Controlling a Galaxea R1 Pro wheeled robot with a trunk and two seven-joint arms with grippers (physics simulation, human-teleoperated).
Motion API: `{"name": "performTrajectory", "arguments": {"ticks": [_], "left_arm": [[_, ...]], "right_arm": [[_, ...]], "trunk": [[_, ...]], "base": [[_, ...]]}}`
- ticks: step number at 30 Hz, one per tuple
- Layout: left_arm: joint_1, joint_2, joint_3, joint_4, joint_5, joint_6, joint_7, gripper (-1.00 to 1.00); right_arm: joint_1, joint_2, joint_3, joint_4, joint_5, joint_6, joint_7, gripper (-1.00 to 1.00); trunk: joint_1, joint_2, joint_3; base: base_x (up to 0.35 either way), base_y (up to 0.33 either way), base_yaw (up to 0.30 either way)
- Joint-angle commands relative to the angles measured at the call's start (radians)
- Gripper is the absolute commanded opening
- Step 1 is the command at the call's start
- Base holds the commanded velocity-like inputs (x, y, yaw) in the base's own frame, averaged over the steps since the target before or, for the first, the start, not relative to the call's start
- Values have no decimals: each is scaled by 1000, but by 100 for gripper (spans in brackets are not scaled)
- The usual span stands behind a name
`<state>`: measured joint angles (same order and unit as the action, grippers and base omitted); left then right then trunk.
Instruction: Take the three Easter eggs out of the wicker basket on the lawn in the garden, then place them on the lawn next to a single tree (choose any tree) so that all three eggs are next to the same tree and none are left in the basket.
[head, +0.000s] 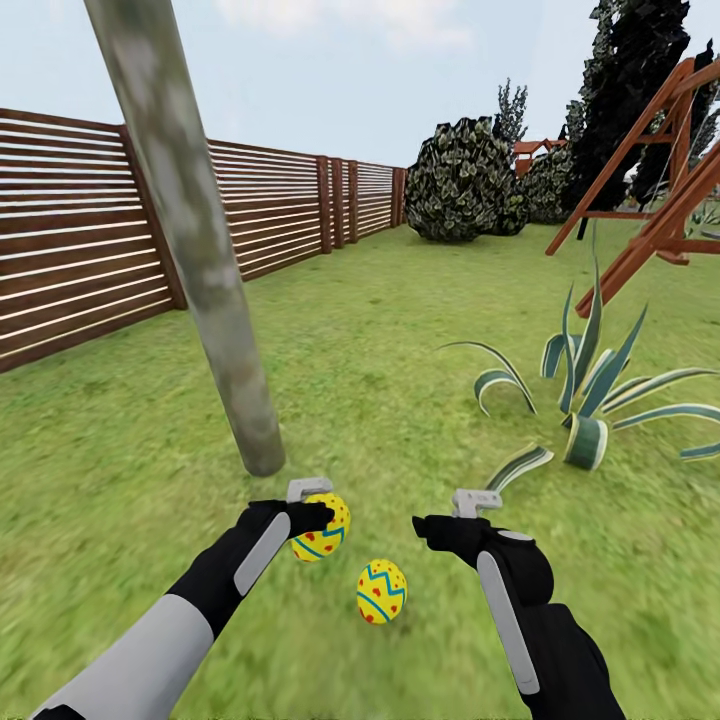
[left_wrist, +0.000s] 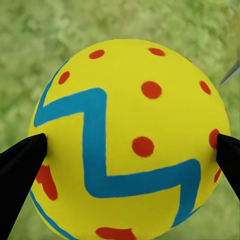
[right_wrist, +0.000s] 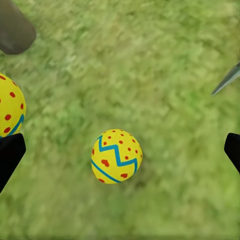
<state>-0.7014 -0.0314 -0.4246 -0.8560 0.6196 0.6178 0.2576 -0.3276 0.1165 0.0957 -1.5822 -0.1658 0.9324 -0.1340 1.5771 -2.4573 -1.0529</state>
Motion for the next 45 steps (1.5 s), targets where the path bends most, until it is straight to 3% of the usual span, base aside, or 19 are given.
{"name": "performTrajectory", "arguments": {"ticks": [1,6,23,45], "left_arm": [[-1,1,-2,-1,10,2,9,-100],[0,1,-2,-1,11,2,9,-100],[0,2,0,-2,11,-1,9,-100],[0,4,3,-3,11,0,11,-100]], "right_arm": [[-1,0,1,-1,-11,3,-10,100],[-1,0,1,-1,-11,3,-10,100],[-1,0,1,-1,-11,3,-10,100],[-1,0,0,-1,-11,3,-10,100]], "trunk": [[4,-8,-4],[23,-43,-20],[31,-47,-86],[31,-47,-86]], "base": [[0,0,0],[0,0,0],[0,0,0],[88,42,0]]}}
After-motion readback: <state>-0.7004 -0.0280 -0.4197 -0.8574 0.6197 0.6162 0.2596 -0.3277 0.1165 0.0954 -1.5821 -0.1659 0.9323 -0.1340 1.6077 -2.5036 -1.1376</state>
